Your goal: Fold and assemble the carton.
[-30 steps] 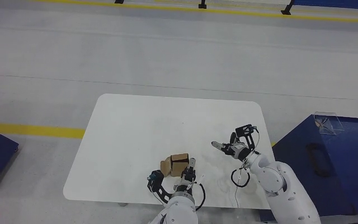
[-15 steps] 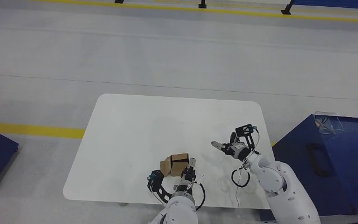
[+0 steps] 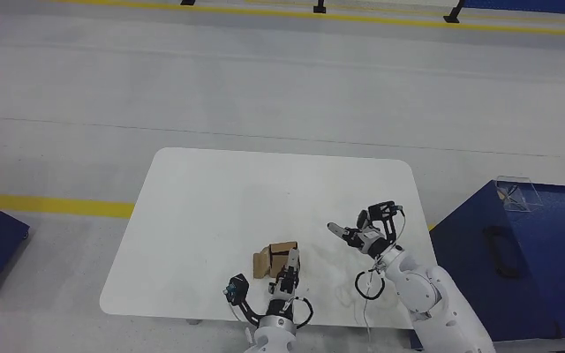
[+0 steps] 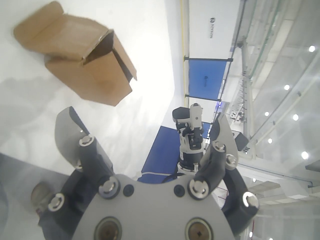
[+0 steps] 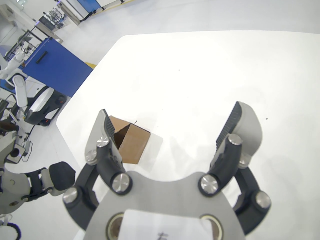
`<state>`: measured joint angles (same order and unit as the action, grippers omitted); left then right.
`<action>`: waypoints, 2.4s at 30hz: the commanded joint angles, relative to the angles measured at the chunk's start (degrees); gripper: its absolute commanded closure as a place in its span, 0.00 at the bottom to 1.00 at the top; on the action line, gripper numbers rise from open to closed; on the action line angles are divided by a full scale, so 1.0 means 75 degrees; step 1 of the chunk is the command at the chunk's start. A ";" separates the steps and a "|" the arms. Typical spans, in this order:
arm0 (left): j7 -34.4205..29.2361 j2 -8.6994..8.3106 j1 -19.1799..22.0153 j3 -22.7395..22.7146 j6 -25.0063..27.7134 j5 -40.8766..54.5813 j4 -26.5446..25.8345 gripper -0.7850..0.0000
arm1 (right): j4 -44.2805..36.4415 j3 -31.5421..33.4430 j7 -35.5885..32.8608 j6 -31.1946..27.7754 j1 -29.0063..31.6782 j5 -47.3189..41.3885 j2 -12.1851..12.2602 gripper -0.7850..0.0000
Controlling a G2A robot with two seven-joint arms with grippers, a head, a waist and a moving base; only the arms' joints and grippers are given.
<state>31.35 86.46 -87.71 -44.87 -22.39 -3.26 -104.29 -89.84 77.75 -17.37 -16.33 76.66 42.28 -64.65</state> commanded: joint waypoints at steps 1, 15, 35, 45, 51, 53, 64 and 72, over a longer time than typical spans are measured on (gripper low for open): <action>-0.0003 0.0005 0.0011 0.0004 -0.0404 0.0119 -0.0018 0.00 | -0.0002 0.0004 -0.0016 -0.0025 -0.0001 0.0006 0.0001 0.00; 0.0899 -0.0002 -0.0039 0.0139 0.0046 -0.0803 0.0992 0.00 | -0.0033 -0.0443 0.0224 0.0267 -0.0171 0.0595 -0.0072 0.00; 0.0660 0.0288 0.0101 -0.0646 0.4681 0.0725 0.2957 0.00 | 0.1093 -0.2272 0.1526 0.0532 -0.0937 0.2105 -0.0501 0.00; 0.0883 0.0319 0.0040 -0.0643 0.4211 0.0543 0.2875 0.00 | 0.1254 -0.2516 0.1334 0.0867 -0.1057 0.2052 -0.0617 0.00; -0.0128 0.0322 -0.0275 -0.1115 0.4920 0.2492 0.2258 0.00 | 0.1044 -0.2558 0.1702 0.1083 -0.0851 0.2388 -0.0635 0.00; -0.0259 0.0343 -0.0322 -0.1138 0.5408 0.2694 0.2364 0.00 | 0.1008 -0.2598 0.1792 0.1131 -0.0799 0.2552 -0.0646 0.00; 0.0058 0.0594 0.0252 -0.1189 0.6593 0.3251 0.3522 0.00 | 0.1274 -0.2838 0.1771 0.1434 -0.0863 0.3127 -0.0756 0.00; 0.0592 0.0796 0.0566 -0.1063 0.6791 0.3090 0.4079 0.00 | 0.1466 -0.2997 0.1675 0.1488 -0.0941 0.3349 -0.0843 0.00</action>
<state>35.21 92.31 -83.61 -52.77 28.15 20.21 -74.06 -78.99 55.27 -4.68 -5.15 69.65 67.38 -70.93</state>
